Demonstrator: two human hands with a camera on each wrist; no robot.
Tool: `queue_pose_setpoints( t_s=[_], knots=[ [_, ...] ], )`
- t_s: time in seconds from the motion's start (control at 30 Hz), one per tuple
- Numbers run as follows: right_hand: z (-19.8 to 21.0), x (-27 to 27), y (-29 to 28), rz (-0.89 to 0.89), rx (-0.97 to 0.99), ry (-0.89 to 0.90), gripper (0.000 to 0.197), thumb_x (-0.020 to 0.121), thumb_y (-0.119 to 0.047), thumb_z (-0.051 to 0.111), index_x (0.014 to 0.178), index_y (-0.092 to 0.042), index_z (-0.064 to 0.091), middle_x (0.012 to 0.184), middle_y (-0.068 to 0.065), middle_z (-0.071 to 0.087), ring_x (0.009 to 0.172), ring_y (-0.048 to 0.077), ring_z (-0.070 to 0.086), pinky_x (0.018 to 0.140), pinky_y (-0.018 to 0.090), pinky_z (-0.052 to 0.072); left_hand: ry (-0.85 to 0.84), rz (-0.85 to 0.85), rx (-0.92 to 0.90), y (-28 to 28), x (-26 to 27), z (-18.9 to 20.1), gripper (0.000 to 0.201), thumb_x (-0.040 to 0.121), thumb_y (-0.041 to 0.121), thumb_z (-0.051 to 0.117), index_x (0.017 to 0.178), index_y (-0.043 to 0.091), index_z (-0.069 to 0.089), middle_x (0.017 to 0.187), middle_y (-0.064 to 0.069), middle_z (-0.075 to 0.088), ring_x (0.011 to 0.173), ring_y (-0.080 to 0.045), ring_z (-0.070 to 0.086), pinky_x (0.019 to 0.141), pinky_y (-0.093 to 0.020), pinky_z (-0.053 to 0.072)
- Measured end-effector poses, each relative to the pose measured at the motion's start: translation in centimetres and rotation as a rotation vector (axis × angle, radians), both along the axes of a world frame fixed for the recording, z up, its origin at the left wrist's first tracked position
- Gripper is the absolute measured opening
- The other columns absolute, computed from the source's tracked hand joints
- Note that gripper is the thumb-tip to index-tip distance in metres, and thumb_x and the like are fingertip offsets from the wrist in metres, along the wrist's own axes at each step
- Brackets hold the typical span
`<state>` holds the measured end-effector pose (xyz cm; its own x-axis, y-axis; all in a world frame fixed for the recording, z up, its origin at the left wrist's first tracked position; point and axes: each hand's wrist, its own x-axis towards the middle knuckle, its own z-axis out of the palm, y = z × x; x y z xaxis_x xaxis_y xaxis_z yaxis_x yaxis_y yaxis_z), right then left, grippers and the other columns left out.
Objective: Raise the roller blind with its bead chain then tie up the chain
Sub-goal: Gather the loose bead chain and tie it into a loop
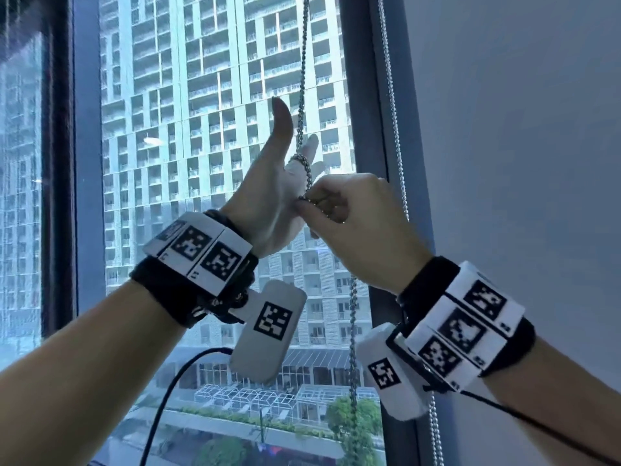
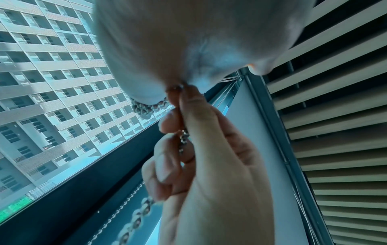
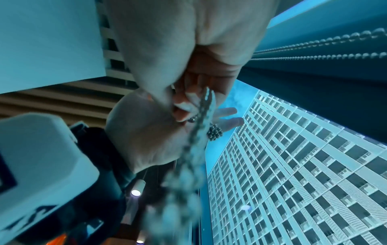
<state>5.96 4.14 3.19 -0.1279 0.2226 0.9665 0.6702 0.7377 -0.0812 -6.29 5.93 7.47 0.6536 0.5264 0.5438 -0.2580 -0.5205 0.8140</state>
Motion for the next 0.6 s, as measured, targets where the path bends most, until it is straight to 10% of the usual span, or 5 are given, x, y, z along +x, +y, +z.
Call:
queue_pose_setpoints(
  t_s=[0.1,0.2,0.3,0.43,0.6],
  knots=[
    [0.0,0.0,0.4,-0.015,-0.021,-0.062,0.014,0.094,-0.020,0.060,0.092,-0.012,0.071,0.077,-0.008,0.068,0.060,-0.001,0.060,0.063,0.012,0.049,-0.024,0.002,0.027,0.5,-0.2,-0.3,0.106,0.067,0.087,0.010,0.153,0.027,-0.005,0.163,-0.015,-0.006,0.140,-0.021,0.024,0.110,-0.042,0.018],
    [0.8,0.3,0.9,-0.026,0.009,-0.023,0.008,0.093,-0.014,0.061,0.086,-0.014,0.065,0.071,-0.006,0.070,0.057,-0.001,0.063,0.057,0.008,0.045,-0.049,-0.028,0.090,0.7,0.1,-0.5,0.108,0.067,0.086,0.015,0.153,0.023,-0.004,0.132,-0.021,0.040,0.100,-0.021,0.033,0.098,-0.043,0.026],
    [1.4,0.4,1.3,0.047,-0.007,0.029,0.013,0.090,-0.011,0.065,0.084,-0.016,0.056,0.071,-0.002,0.071,0.057,-0.002,0.065,0.058,0.009,0.047,-0.089,-0.048,0.083,1.0,0.3,-0.2,0.112,0.065,0.086,0.020,0.153,0.022,-0.004,0.131,-0.017,0.040,0.094,-0.022,0.024,0.090,-0.038,0.025],
    [1.6,0.9,1.4,0.103,-0.089,0.098,0.016,0.089,-0.015,0.068,0.098,-0.012,0.056,0.071,-0.001,0.070,0.048,-0.006,0.060,0.048,0.008,0.043,-0.053,-0.048,0.100,1.2,0.4,-0.1,0.111,0.066,0.086,0.022,0.153,0.023,-0.004,0.158,-0.015,0.025,0.129,-0.026,0.039,0.118,-0.046,0.018],
    [1.6,0.6,2.1,0.031,-0.074,0.140,0.008,0.086,-0.010,0.067,0.092,-0.009,0.062,0.064,-0.007,0.064,0.045,-0.011,0.056,0.043,0.003,0.037,0.028,0.078,0.244,1.0,1.2,-0.4,0.098,0.078,0.077,0.004,0.153,0.014,0.009,0.139,-0.012,0.053,0.116,-0.009,0.060,0.092,-0.023,0.048]
  ],
)
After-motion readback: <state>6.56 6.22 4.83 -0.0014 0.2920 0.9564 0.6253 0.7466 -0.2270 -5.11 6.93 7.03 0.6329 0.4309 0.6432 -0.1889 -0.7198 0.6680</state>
